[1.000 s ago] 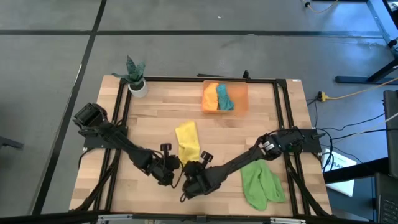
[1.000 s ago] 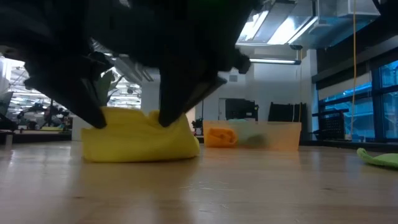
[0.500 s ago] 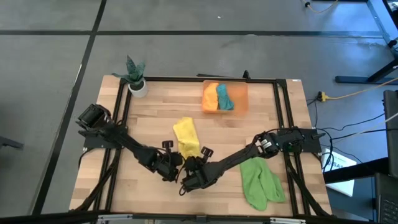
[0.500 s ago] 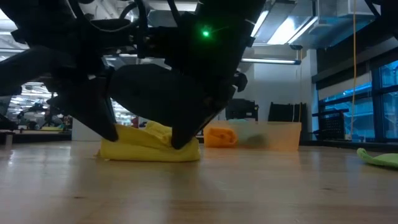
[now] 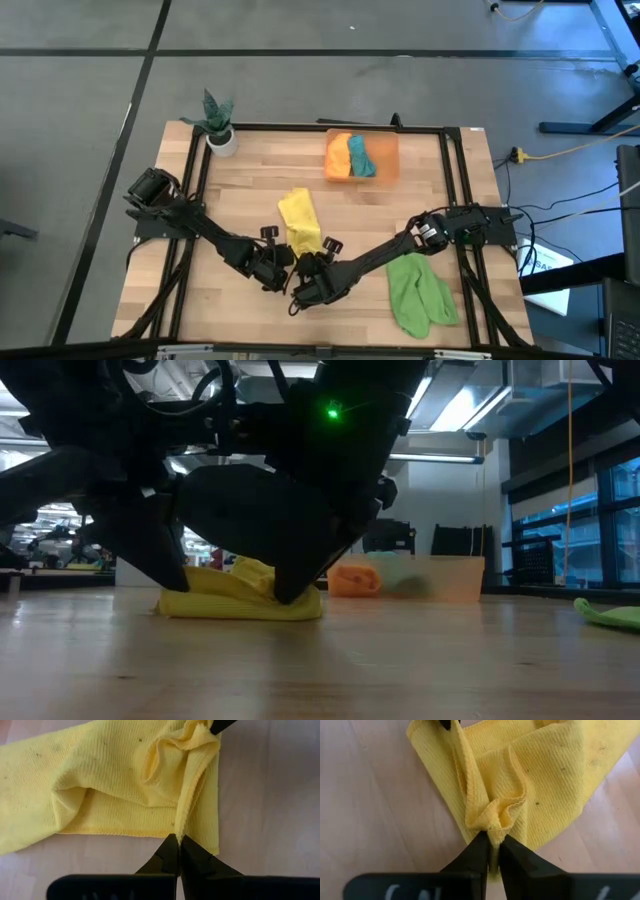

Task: Roll microfiber towels into tight, uniform cylinder then place into a basket
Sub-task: Roll the yellow microfiber towel

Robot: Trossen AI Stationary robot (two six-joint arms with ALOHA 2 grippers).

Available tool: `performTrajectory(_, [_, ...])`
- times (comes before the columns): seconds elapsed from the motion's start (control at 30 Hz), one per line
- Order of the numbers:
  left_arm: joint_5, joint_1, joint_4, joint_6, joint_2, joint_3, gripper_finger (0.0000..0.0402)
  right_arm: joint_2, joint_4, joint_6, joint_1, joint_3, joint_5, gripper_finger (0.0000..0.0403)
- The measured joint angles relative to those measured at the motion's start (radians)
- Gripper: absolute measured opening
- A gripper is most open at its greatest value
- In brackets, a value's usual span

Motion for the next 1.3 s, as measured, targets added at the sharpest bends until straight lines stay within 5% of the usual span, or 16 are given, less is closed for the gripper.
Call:
performTrajectory(0.57, [0.044,0.018,-0.007,0.026,-0.005,0.000,0.0068,0.000,0.000,-0.079,-0.001,0.000,-0.066,0.0162])
performTrajectory(1.0, [0.108,-0.019,-0.166,-0.046,-0.206,0.000,0.0066,-0.010,-0.028,-0.094,0.000,0.055,-0.067,0.0167])
performTrajectory(1.3, [0.101,-0.137,-0.236,-0.141,-0.363,0.000,0.0068,-0.010,-0.049,-0.104,-0.017,0.058,0.065,0.0167])
